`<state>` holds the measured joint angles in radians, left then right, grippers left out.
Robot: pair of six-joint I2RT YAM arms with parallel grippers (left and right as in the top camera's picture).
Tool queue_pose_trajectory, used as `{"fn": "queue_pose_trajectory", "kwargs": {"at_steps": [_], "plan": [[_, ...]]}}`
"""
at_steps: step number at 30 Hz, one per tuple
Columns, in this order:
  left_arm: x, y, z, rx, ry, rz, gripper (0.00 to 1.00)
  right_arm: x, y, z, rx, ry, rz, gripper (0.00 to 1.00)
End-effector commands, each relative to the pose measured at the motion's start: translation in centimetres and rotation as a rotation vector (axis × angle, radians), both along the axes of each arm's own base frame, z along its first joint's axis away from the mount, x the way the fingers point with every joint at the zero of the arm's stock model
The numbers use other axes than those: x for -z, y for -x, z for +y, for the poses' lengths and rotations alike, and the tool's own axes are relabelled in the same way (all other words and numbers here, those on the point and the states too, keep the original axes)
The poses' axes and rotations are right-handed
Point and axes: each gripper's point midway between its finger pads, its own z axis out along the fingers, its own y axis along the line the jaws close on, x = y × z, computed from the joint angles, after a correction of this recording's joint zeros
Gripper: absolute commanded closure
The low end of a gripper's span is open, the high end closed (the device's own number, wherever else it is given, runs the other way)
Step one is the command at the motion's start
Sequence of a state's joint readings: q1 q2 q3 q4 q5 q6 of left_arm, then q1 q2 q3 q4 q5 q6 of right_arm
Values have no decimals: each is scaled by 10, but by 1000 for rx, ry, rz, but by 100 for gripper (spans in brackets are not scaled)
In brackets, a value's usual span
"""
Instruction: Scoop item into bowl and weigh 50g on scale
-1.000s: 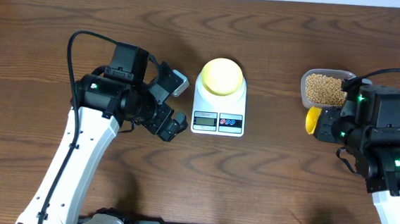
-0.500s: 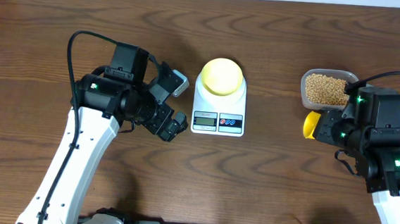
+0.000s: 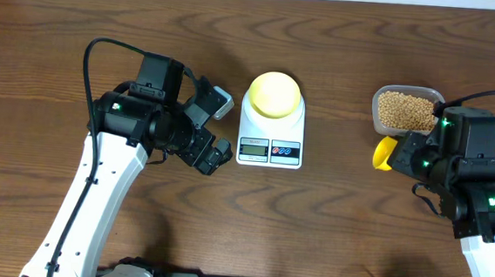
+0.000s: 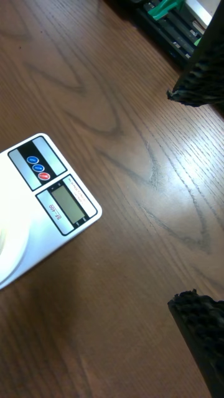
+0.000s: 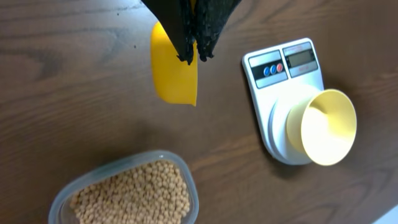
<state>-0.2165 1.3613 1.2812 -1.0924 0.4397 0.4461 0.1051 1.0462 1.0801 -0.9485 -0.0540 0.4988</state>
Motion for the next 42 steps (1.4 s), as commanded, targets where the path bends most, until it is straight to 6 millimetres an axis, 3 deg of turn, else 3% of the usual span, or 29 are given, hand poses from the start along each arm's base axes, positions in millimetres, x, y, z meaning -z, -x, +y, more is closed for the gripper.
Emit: {"fn": "queue_pose_trajectory", "kwargs": {"at_steps": [1,9,20,42], "plan": [[2,2,0,11,4,5,2,-10,-9,-12,63,33,-47,99],[1,2,0,10,4,4,2,-22,-22,-20,29,121,-124,99],[1,2,0,10,4,4,2,-21,-20,-4,-31,52,-119,99],[2,2,0,10,2,4,2,-21,-20,-5,-62,85,-120,99]]}}
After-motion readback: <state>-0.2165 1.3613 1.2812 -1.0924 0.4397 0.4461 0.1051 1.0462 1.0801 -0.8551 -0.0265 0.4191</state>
